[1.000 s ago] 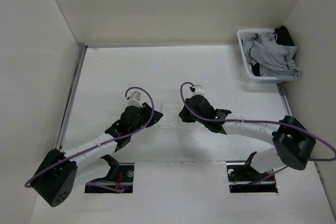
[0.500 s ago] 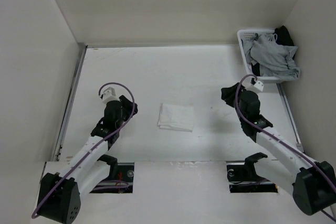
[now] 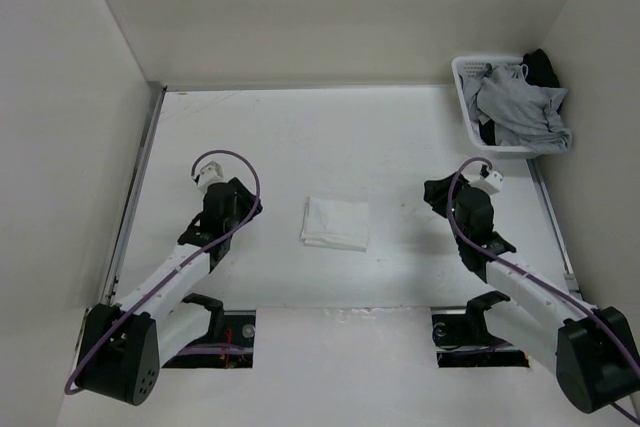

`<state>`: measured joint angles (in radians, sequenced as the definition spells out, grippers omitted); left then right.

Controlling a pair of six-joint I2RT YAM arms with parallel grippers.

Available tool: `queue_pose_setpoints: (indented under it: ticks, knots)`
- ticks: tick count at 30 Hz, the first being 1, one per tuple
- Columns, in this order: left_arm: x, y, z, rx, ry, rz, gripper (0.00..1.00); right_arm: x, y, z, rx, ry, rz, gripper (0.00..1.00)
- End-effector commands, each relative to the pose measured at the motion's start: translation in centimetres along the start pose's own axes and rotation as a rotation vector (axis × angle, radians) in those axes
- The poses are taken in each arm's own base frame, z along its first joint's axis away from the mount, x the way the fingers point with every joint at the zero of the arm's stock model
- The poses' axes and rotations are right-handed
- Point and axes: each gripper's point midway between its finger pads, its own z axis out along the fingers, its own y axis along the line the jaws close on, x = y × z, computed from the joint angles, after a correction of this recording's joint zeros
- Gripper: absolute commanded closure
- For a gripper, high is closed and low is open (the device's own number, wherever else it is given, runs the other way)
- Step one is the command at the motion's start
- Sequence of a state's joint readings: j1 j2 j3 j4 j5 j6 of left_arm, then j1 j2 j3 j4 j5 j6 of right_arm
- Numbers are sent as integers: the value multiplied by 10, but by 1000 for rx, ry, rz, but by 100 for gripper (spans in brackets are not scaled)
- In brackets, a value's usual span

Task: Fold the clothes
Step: Fold the tank top

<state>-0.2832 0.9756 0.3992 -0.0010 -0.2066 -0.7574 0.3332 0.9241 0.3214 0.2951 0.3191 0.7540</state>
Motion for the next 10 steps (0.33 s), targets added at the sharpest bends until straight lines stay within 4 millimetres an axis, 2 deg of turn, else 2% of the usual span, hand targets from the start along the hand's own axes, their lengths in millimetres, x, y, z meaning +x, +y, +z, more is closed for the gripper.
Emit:
queue_pose_setpoints:
  ticks: [1,7,10]
  knots:
    - [-22,-25,3,60,-59,1,55,-18,14,4,-37,-69,34,51]
    - [-14,-31,13,62,-37,46,59,-15,13,6,-35,-56,28,52]
    - [-11,-33,17,65,-30,53,56,-14,12,8,-27,-58,25,52]
